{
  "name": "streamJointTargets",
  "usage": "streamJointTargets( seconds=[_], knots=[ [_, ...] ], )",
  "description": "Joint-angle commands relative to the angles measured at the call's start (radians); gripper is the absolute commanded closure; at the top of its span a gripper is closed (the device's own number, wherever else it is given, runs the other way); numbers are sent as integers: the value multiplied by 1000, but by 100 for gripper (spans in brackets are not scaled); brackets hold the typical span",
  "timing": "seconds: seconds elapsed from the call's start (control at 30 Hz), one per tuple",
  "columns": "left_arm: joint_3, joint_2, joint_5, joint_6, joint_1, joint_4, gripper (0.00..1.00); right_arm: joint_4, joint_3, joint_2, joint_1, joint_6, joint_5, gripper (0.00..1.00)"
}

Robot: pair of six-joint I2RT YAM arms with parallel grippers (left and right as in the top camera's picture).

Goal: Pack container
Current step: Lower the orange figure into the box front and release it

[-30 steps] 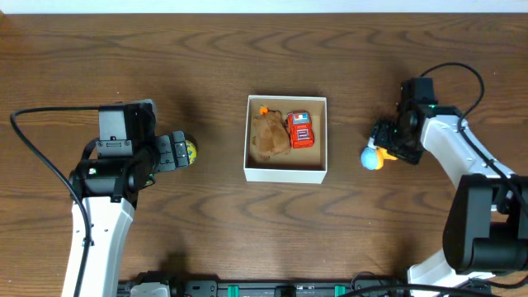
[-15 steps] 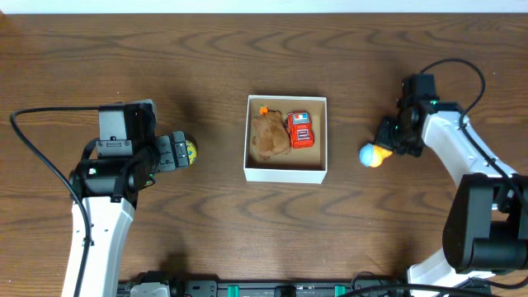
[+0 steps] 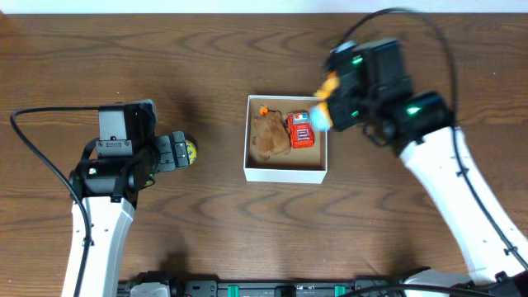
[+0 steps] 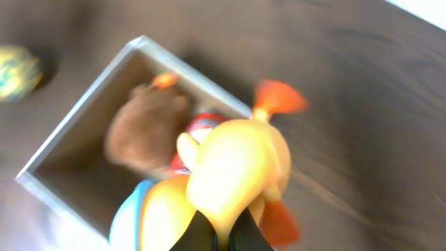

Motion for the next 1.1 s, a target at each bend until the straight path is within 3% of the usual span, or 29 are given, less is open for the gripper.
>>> streamJointTargets(
  seconds=[0.0, 0.27, 0.8, 0.83, 0.9, 0.97, 1.0, 1.07],
  knots=[
    [19, 1, -15, -2, 3, -2, 2, -3, -32, 29, 94, -77, 10, 99],
    [19, 1, -15, -2, 3, -2, 2, 0, -120, 111, 195, -55, 6, 99],
    [19, 1, -15, -2, 3, -6, 2, 26, -156, 194, 193, 13, 78, 98],
    [19, 1, -15, -2, 3, -6, 2, 27, -164, 194, 191, 40, 111, 91],
    [19, 1, -15, -2, 3, -7, 2, 26, -176, 194, 188, 61, 144, 67],
    [19, 1, -15, -2, 3, -6, 2, 26, -179, 194, 187, 61, 143, 52],
    [19, 1, -15, -2, 3, -6, 2, 28, -179, 194, 187, 60, 143, 39],
    [19, 1, -15, -2, 3, -6, 2, 39, -179, 193, 186, 52, 151, 37]
  ],
)
